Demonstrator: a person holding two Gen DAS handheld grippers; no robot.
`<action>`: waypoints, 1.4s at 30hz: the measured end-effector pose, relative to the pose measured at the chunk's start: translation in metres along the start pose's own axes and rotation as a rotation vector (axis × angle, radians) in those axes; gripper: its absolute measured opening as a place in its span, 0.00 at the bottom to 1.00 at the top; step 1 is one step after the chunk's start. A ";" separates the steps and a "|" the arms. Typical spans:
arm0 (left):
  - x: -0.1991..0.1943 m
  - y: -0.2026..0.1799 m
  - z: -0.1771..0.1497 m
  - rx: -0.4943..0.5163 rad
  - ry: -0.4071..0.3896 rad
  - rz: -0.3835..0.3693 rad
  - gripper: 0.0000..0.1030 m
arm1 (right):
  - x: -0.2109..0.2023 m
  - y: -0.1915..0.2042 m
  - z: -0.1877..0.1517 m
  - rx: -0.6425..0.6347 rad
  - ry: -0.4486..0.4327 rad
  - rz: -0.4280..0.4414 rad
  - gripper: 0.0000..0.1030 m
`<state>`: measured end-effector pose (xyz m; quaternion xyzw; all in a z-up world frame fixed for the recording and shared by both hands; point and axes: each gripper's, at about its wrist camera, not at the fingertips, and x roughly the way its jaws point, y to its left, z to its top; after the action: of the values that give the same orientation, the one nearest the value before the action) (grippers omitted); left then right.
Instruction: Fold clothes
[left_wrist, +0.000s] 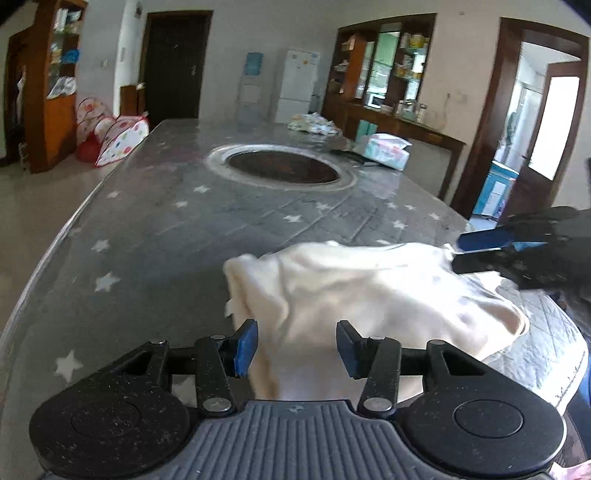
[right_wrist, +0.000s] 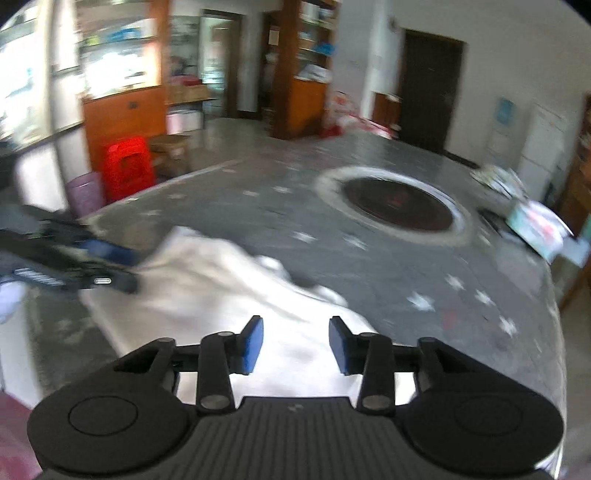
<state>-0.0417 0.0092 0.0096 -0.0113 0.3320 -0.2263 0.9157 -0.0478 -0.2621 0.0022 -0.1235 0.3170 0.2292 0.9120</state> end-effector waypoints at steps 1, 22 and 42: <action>0.000 0.003 -0.002 -0.010 0.004 0.006 0.49 | -0.002 0.009 0.003 -0.026 -0.005 0.020 0.39; -0.029 0.056 0.003 -0.245 -0.029 0.000 0.56 | 0.042 0.152 0.018 -0.408 0.034 0.212 0.44; 0.013 0.063 0.009 -0.683 0.089 -0.221 0.71 | 0.028 0.130 0.035 -0.208 -0.024 0.240 0.12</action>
<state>-0.0016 0.0594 -0.0021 -0.3426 0.4248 -0.2003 0.8137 -0.0747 -0.1273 0.0012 -0.1758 0.2932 0.3697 0.8640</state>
